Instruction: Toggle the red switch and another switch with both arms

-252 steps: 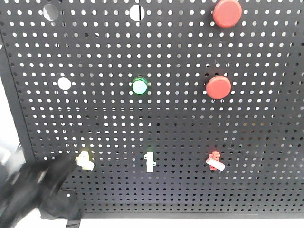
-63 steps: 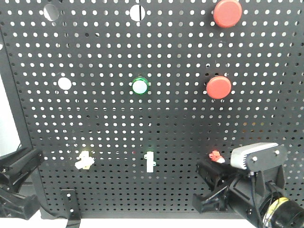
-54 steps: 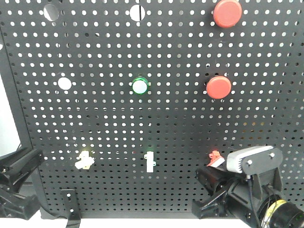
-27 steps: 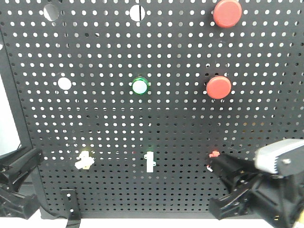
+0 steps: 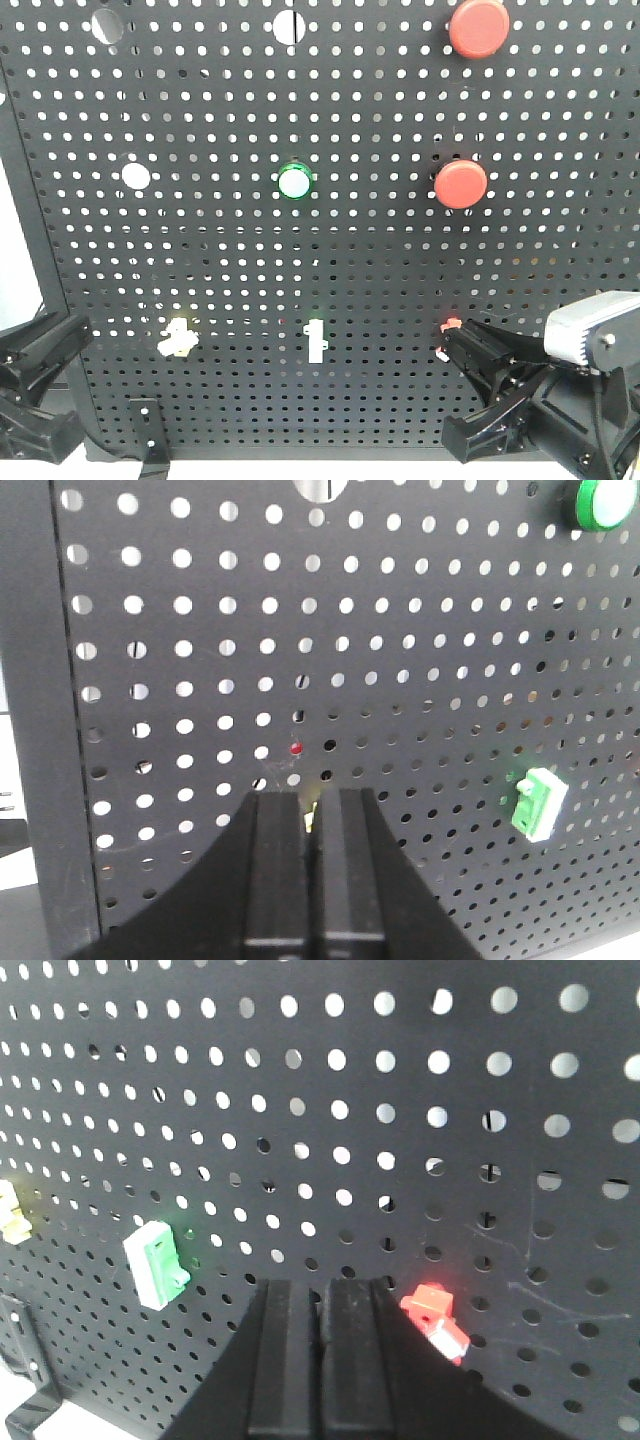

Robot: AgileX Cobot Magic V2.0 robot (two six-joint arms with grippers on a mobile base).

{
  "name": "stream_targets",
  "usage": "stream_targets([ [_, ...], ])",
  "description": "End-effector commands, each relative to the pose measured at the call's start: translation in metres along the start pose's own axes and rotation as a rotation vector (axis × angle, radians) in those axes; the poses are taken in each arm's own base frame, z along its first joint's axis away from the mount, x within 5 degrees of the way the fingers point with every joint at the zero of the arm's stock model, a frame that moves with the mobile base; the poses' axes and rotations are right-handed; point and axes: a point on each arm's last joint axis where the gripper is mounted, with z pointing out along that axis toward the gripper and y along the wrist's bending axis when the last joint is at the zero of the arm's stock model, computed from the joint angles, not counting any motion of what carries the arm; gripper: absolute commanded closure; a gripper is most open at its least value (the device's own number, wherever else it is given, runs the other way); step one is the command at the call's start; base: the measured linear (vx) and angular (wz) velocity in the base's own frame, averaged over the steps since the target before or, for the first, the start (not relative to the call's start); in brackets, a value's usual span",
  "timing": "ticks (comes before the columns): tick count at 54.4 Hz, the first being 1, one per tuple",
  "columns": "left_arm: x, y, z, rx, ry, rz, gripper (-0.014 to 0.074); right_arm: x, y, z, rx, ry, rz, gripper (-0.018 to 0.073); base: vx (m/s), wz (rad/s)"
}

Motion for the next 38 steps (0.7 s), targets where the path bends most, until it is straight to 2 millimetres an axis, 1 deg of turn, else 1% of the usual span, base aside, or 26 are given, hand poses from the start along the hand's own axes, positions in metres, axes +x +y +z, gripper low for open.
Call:
stream_targets([
  [1,-0.018,-0.002,-0.002,0.010,-0.114,-0.007,0.0594,-0.020,0.002,-0.003,-0.017,-0.123,-0.010,0.0566,0.00,0.00],
  [4,-0.018,-0.002,-0.002,0.008,-0.126,-0.006,0.0594,-0.020,0.002,-0.003,-0.017,-0.123,-0.010,0.0566,0.00,0.00],
  [7,-0.012,-0.001,-0.003,0.007,-0.114,-0.008,0.0594,-0.020,0.002,-0.003,-0.017,-0.123,-0.010,0.0566,0.00,0.00],
  [10,-0.008,0.001,-0.011,0.001,-0.116,0.001,0.0594,-0.020,0.002,-0.003,-0.017,-0.123,-0.010,0.0566,0.00,0.00],
  [16,0.011,0.008,-0.039,-0.036,-0.122,0.017,0.0594,-0.020,0.002,-0.003,-0.016,-0.122,-0.008,0.0566,0.00,0.00],
  [18,0.020,0.012,-0.053,-0.057,-0.133,0.018,0.0594,-0.020,0.001,-0.003,-0.016,-0.121,-0.008,0.0566,0.00,0.00],
  [25,0.046,0.020,-0.093,-0.136,-0.164,0.024,0.0594,-0.020,0.002,-0.003,-0.016,-0.121,-0.009,0.0566,0.00,0.00],
  [31,0.069,0.026,-0.116,-0.217,-0.177,0.030,0.0594,-0.020,0.002,-0.003,-0.016,-0.121,-0.009,0.0566,0.00,0.00],
  [33,0.079,0.028,-0.121,-0.249,-0.171,0.032,0.0594,-0.020,0.002,-0.003,-0.016,-0.121,-0.009,0.0566,0.00,0.00],
  [38,0.094,0.031,-0.133,-0.307,-0.185,0.038,0.0594,-0.020,0.002,-0.003,-0.016,-0.121,-0.009,0.0566,0.00,0.00],
])
